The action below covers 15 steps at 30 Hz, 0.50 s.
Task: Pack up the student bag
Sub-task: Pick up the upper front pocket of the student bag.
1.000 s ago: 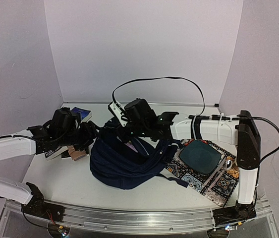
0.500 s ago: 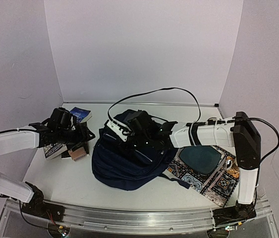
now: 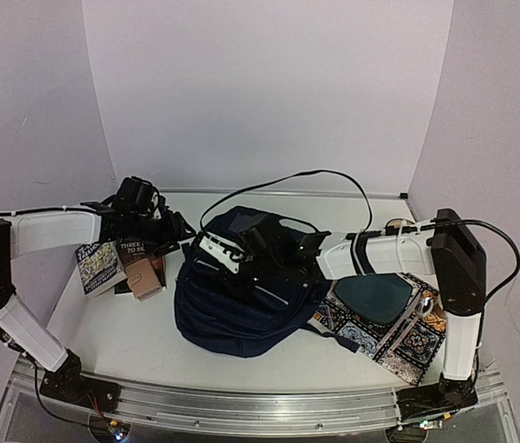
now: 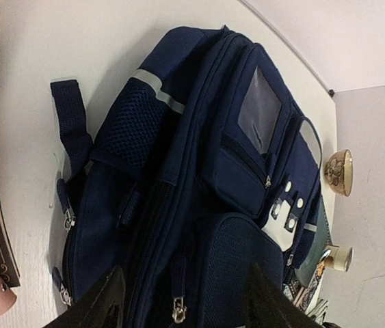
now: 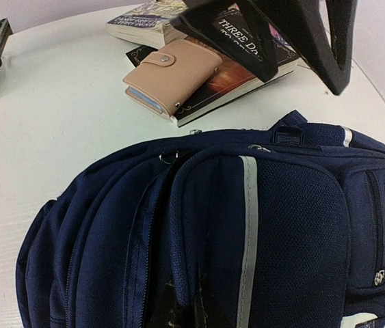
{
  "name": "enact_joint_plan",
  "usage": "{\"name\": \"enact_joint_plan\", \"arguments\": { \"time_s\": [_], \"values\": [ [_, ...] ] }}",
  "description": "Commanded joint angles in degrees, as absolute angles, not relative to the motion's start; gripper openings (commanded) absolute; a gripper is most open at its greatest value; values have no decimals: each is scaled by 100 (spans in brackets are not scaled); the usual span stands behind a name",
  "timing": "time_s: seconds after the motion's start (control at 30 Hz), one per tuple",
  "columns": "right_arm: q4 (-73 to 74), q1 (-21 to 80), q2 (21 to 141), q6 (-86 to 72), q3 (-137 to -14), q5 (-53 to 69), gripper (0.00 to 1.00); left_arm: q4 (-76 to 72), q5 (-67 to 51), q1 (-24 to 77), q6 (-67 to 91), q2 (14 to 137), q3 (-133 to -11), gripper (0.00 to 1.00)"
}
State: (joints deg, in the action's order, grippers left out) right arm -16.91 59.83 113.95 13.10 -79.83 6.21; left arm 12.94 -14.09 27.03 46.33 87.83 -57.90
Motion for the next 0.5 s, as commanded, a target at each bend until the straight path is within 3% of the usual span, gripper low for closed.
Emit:
{"name": "enact_joint_plan", "arguments": {
  "time_s": [0.0, 0.3, 0.47],
  "values": [
    [-1710, 6017, 11292, 1406, -7925, 693, 0, 1152, -1713, 2659, 4515, 9340, -6328, 57],
    [-1722, 6017, 11324, 1426, -7988, 611, 0, 1128, -2155, 2654, 4553, 10139, -6577, 38],
    [-1731, 6017, 11385, 1441, -8037, 540, 0, 976, -2361, 2663, 4609, 10077, -6324, 36]
  ]
}}
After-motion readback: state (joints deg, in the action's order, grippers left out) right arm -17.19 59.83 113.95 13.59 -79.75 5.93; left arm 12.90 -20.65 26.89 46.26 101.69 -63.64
